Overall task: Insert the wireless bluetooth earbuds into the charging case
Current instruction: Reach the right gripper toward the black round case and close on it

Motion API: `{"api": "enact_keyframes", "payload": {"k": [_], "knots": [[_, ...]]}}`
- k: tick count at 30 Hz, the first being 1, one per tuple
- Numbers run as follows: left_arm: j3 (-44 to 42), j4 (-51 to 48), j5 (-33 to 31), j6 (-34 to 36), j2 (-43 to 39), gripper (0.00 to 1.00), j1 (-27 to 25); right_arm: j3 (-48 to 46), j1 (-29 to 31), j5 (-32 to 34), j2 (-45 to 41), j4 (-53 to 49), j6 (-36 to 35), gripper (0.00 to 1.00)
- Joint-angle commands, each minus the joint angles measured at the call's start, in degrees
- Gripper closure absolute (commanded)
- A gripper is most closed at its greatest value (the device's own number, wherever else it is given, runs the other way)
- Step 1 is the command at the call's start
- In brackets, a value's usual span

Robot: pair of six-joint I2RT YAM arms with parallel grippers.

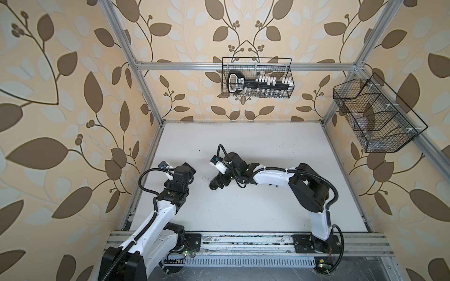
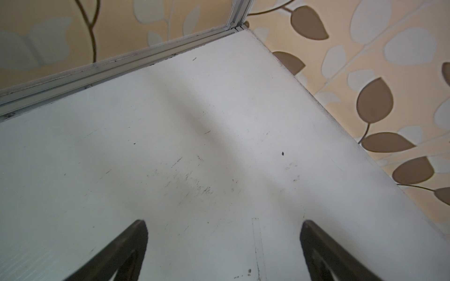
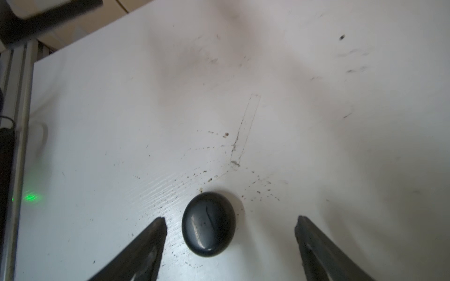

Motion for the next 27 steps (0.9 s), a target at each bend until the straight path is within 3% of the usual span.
{"api": "enact_keyframes", "payload": {"k": [1, 8, 22, 27], "knots": [[0.43, 0.16, -0.95, -1.39, -0.55, 0.01, 0.42, 5.01, 0.85, -3.85, 4.75, -7.68, -1.61, 0.16], [0.38, 1.02, -0.08, -1.29, -0.15, 0.01, 0.42, 8.48, 3.57, -2.41, 7.96, -11.02, -2.87, 0.2], [0.93, 0.21, 0.02, -1.16, 0.44, 0.01, 0.44, 2.54, 8.79, 8.82, 3.42, -10.7, -5.45, 0.3], [0.45, 1.02, 0.33, -1.2, 0.29, 0.01, 0.46, 2.25, 9.64, 9.65, 2.98, -11.92, -7.3, 0.39]]}}
